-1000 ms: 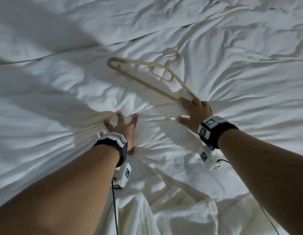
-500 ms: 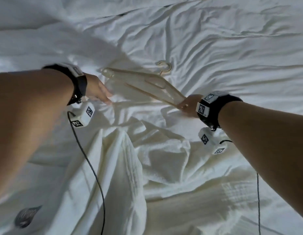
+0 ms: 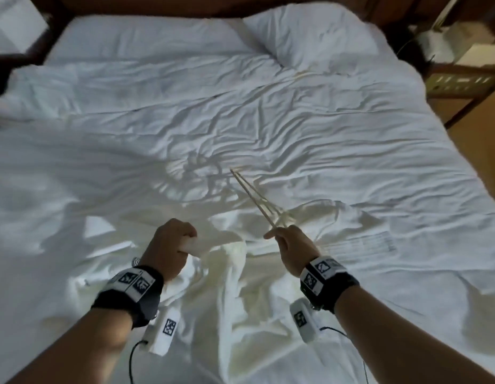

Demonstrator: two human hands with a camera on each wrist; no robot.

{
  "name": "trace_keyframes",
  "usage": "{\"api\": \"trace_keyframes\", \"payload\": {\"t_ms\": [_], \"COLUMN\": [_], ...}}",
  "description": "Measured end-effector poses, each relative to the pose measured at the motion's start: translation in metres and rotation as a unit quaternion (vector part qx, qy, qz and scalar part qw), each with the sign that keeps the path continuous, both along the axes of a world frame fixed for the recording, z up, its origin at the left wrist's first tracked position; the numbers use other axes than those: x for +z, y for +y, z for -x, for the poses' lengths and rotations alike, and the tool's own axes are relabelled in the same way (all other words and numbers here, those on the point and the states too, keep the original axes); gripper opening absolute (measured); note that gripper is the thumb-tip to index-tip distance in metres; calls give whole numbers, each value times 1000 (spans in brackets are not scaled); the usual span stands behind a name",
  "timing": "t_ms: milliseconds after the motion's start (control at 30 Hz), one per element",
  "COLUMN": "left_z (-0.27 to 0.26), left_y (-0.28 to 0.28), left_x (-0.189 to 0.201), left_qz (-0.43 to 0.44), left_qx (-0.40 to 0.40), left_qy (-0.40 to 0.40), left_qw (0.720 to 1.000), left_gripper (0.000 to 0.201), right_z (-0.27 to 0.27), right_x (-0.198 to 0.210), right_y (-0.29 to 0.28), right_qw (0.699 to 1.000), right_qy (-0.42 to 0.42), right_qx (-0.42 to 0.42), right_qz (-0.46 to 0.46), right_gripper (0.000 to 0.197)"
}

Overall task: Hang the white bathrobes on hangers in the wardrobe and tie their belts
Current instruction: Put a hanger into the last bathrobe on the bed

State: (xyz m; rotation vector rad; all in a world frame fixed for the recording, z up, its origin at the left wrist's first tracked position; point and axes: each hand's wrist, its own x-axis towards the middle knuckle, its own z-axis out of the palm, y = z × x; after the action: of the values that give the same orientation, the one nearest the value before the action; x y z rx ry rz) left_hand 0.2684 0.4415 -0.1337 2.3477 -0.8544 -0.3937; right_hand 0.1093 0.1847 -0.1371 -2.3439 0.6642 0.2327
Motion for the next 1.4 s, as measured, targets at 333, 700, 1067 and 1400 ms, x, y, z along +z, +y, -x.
{"api": "trace_keyframes", "payload": {"t_ms": [333, 700, 1067, 1400], "left_z": [110, 206, 250, 272], "left_y": [120, 143, 121, 139], "left_x": [177, 189, 150, 167], "left_qz": [82, 114, 371, 95], "left_qx": [95, 306, 386, 296], "left_qy": [-110, 324, 381, 255], "left_qw": [986, 888, 754, 916], "left_gripper": [36, 51, 13, 52], "right_z": [29, 64, 111, 101], "right_x": [129, 178, 148, 158], "right_y": [145, 216, 158, 191], "right_qw": [968, 918, 928, 921], "right_qy": [5, -78, -88, -45], "right_qx": [251, 389, 362, 378], "right_qz": [-21, 26, 26, 85], "right_gripper": [61, 32, 19, 66]}}
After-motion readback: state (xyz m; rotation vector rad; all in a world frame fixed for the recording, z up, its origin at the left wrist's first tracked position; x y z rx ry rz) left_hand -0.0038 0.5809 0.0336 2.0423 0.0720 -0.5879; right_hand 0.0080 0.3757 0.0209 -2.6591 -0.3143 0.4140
